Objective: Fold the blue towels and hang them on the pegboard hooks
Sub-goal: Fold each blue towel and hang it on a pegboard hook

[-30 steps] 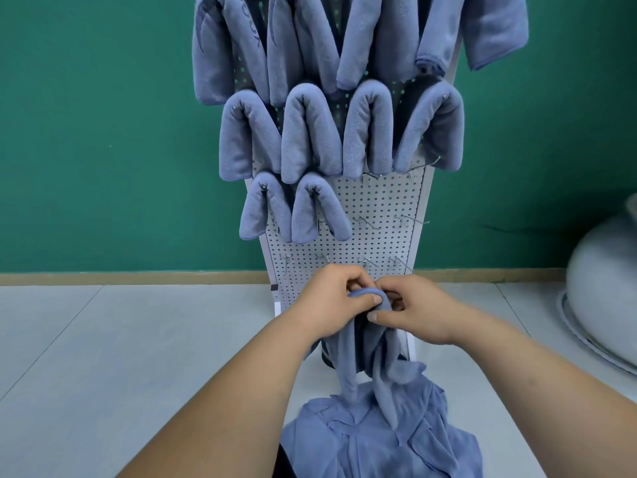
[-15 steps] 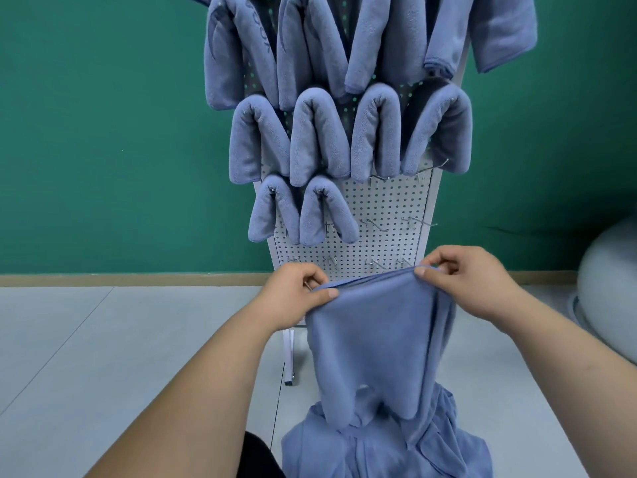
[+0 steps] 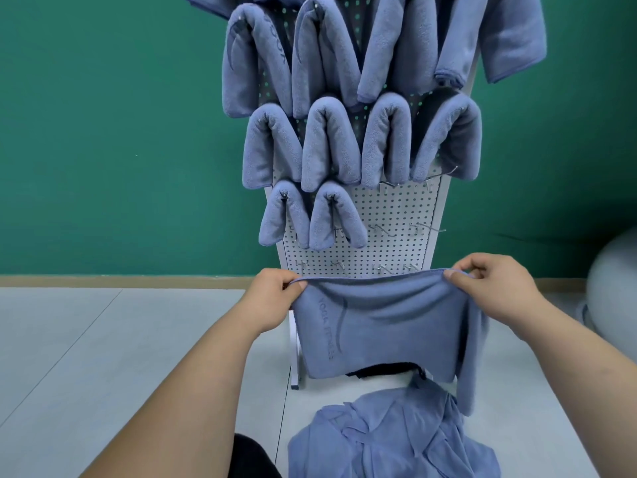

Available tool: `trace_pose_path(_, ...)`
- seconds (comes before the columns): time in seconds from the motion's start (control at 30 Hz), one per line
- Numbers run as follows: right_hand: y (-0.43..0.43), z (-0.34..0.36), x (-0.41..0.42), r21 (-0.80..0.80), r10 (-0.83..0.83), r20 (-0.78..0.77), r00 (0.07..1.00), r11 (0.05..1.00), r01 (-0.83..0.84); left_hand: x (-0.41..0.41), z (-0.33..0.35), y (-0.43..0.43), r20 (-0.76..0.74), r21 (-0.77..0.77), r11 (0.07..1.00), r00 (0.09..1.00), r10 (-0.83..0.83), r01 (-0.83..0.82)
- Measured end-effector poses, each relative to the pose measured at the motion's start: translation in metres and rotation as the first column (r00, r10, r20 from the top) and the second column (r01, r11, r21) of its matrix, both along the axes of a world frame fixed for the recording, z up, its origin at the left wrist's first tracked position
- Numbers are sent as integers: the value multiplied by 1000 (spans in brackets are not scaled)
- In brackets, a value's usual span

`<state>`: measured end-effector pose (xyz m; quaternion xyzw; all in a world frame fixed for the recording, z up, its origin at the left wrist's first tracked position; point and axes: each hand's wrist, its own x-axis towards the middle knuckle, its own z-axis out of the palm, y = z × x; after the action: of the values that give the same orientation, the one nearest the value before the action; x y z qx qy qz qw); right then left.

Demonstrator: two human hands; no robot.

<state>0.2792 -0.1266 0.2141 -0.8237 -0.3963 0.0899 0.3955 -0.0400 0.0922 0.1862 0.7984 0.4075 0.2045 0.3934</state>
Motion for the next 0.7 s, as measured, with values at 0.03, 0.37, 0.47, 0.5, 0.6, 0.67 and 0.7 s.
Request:
trace_pose_path(0.03, 2, 0, -2, 0, 15, 0, 1000, 1000, -15, 2, 1, -2, 47, -40, 999, 999, -6, 8)
trace_pose_path(0.37, 21, 2, -48, 86, 298, -67, 952, 952, -292, 38, 11, -40, 112, 0, 995, 988, -102, 103)
trace_pose_path(0.47, 28, 6, -68, 114, 419, -103, 902, 906, -408, 56, 16, -60, 201, -32, 980, 962, -186, 196)
trace_pose_path(0.5, 30, 6, -73, 123, 450, -112, 886, 891, -437, 61, 18, -65, 209, -35, 972, 953, -219, 231)
trace_pose_path(0.6, 33, 7, -78, 132, 483, -110, 869, 874, -469, 70, 14, -71, 194, 2, 965, 946, -258, 263)
trace_pose_path(0.67, 31, 6, -73, 120, 479, -123, 869, 877, -466, 69, 13, -67, 183, 9, 977, 961, -209, 211)
trace_pose_path(0.7, 30, 6, -70, 107, 480, -138, 866, 877, -469, 67, 14, -63, 182, 14, 985, 968, -174, 175)
